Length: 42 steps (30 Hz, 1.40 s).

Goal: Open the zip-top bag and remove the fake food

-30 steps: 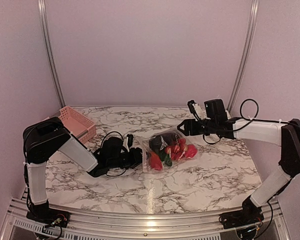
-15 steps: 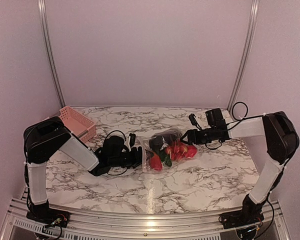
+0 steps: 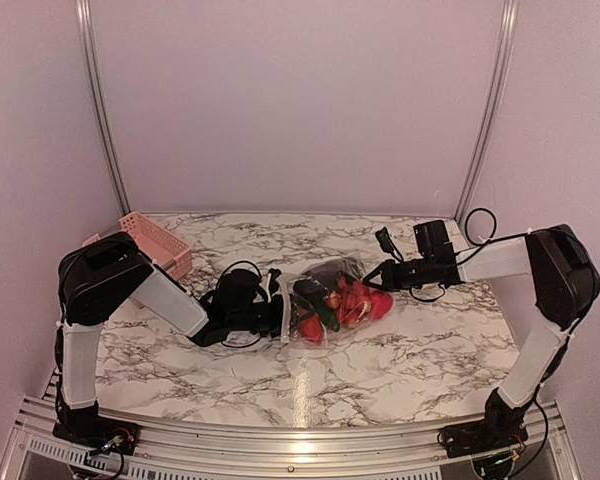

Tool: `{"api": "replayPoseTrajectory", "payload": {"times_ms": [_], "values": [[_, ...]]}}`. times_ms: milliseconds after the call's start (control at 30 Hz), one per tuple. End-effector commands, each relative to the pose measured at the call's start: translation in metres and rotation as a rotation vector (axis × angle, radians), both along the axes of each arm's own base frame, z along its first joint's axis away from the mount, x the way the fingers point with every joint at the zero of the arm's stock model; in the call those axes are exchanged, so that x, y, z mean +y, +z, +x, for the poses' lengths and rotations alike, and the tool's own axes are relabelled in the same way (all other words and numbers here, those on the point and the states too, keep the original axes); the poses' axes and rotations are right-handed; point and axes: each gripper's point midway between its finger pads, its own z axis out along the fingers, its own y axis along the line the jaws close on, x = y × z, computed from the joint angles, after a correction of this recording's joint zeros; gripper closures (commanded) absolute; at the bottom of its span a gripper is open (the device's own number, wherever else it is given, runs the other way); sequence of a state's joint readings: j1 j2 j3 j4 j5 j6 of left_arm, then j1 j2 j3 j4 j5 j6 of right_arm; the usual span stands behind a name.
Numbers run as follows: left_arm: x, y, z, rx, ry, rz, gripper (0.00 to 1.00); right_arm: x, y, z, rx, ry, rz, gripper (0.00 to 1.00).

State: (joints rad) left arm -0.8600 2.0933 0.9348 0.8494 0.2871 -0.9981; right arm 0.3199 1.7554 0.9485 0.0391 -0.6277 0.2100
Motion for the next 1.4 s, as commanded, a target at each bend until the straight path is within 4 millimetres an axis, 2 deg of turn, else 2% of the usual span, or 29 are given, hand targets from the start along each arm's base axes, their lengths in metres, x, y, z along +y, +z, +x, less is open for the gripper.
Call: {"api": "replayPoseTrajectory", "payload": {"times_ms": [0,267,400,667,833,1033,1267,1367], "values": [[-0.005,-0.010,-0.003,0.009,-0.042,0.044,0.36,0.009,0.027,-0.015,-0.032,0.026,0.081,1.00],[-0.011,-0.012,0.002,0.008,-0.054,0.061,0.36,0.021,0.034,-0.040,-0.035,0.056,0.099,1.00],[-0.004,-0.015,0.005,0.026,-0.033,0.070,0.44,0.015,0.034,-0.040,-0.053,0.028,0.075,1.00],[0.029,-0.003,0.008,0.002,0.021,0.077,0.67,-0.010,0.031,-0.035,-0.079,-0.078,0.057,1.00],[0.045,0.008,0.009,-0.027,0.043,0.090,0.68,-0.026,0.026,-0.035,-0.086,-0.144,0.042,1.00],[0.075,0.026,0.013,-0.064,0.110,0.106,0.69,-0.042,0.017,-0.036,-0.089,-0.202,0.015,1.00],[0.106,0.055,0.012,-0.118,0.163,0.115,0.69,-0.046,0.014,-0.035,-0.090,-0.222,0.017,1.00],[0.127,0.074,0.014,-0.157,0.198,0.125,0.69,-0.046,0.014,-0.035,-0.093,-0.220,0.017,1.00]]}}
